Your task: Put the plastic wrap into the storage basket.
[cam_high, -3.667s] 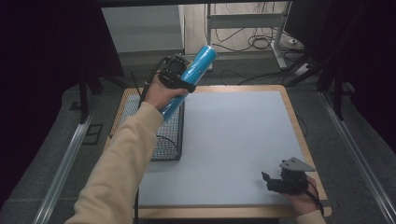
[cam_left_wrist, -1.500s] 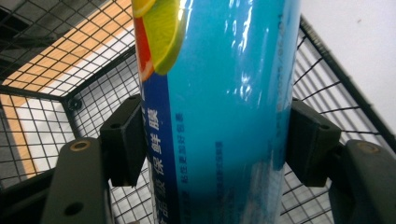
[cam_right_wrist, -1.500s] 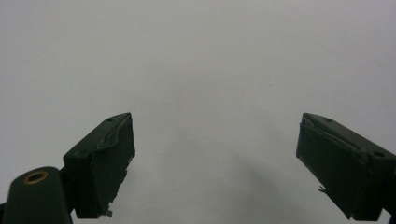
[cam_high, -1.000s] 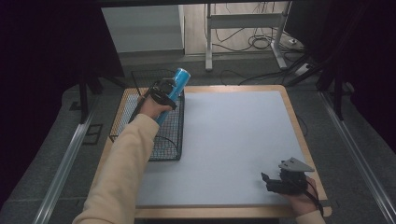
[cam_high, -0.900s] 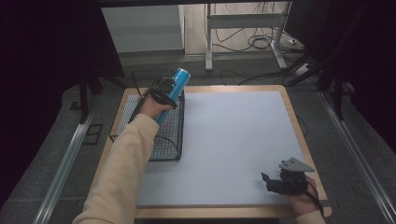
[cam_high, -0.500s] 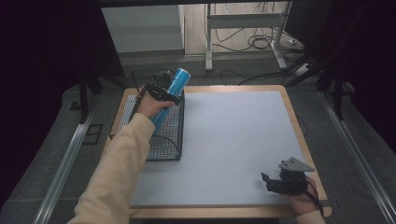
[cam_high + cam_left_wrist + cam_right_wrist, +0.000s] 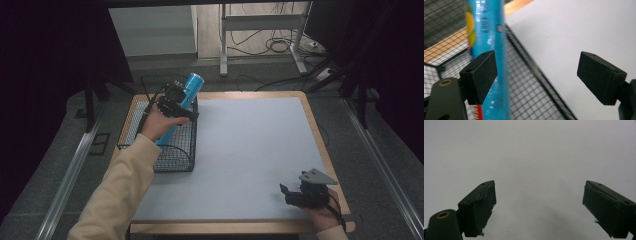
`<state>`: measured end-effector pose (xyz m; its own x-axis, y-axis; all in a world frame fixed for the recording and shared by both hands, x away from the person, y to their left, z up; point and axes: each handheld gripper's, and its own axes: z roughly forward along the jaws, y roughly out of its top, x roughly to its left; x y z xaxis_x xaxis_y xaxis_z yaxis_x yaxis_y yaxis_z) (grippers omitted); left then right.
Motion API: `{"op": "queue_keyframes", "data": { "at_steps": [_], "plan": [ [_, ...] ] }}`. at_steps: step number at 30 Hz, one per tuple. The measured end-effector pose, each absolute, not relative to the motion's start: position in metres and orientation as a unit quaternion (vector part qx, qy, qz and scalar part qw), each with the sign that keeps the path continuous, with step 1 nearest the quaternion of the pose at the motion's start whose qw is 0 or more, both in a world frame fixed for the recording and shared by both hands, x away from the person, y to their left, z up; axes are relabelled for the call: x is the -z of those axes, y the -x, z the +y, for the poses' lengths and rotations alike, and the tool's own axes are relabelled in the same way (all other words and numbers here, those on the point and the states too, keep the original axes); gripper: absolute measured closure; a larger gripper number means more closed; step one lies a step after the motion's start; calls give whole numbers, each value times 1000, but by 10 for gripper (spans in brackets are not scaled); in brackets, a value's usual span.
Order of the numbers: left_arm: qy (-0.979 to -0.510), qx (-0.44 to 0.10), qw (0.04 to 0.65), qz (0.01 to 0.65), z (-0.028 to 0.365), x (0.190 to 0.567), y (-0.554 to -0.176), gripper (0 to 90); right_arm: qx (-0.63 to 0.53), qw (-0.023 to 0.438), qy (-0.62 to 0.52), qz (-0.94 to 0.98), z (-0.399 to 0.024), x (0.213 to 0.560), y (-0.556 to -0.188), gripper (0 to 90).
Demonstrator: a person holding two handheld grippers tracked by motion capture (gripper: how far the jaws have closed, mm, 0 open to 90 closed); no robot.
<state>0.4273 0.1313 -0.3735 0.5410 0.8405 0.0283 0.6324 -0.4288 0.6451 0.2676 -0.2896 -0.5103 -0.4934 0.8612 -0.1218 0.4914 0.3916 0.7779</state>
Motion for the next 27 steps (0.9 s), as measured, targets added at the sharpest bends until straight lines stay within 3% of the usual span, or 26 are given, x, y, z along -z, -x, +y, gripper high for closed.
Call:
{"op": "queue_keyframes", "data": {
  "at_steps": [10, 23, 27],
  "plan": [
    [-843, -156, 339, 387, 96, 375, -375, 180, -351, 268, -426, 789, -288, 509, -267, 120],
    [-866, -102, 369, 322, 61, 423, -314, 202, -350, 268, -424, 791, -288, 510, -267, 120],
    [-872, -103, 355, 320, 56, 441, -303, 201, -350, 268, -425, 791, -288, 510, -267, 120]
  ]
}}
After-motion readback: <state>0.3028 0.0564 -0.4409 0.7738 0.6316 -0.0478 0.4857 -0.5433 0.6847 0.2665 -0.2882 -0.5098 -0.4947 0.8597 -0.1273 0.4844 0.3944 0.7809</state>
